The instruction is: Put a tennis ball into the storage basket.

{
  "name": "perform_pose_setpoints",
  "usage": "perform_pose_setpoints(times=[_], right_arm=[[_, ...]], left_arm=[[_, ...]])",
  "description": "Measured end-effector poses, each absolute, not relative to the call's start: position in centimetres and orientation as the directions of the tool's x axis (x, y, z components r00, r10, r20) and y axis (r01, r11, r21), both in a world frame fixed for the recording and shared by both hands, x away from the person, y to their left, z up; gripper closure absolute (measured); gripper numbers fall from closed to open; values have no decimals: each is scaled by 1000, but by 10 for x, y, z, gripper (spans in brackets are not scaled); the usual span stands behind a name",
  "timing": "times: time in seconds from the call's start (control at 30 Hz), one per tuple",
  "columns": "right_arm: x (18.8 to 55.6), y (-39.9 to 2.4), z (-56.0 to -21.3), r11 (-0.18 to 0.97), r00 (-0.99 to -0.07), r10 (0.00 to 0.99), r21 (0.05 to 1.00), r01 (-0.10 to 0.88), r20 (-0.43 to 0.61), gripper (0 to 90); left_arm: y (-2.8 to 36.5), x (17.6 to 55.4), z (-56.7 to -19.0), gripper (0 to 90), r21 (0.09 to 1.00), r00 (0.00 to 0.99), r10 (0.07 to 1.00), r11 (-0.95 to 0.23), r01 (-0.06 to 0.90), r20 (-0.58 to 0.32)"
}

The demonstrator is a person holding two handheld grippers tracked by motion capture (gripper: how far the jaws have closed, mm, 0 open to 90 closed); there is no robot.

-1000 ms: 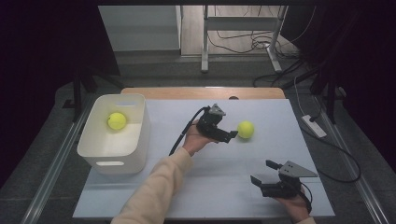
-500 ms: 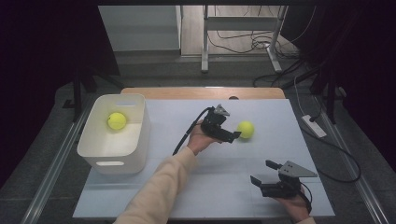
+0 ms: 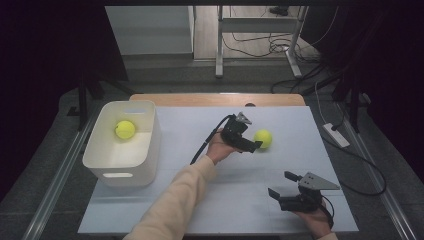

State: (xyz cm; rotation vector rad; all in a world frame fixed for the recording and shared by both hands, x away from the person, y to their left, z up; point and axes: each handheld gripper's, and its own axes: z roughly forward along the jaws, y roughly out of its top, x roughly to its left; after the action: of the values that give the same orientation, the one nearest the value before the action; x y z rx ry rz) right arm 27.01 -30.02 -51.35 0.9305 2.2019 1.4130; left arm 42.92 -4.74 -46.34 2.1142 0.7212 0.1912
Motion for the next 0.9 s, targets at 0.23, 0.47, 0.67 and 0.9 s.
perform_pose_setpoints(times=[0.23,0.47,0.67,0.9], right_arm=[[271,-300,-513,282,-718,694,901,331,46,102],[271,-301,-514,281,-718,695,900,333,49,102],[271,-301,-514,277,-716,696,902,333,51,102],[271,-302,-513,274,-717,695,903,332,53,102]], left_arm=[[-53,434,-468,90,774,813,570,-460,434,-117],[-57,438,-472,87,770,811,572,-461,441,-122],[-63,440,-473,79,763,811,572,-470,444,-120],[-69,443,-473,71,761,812,572,-473,443,-117]])
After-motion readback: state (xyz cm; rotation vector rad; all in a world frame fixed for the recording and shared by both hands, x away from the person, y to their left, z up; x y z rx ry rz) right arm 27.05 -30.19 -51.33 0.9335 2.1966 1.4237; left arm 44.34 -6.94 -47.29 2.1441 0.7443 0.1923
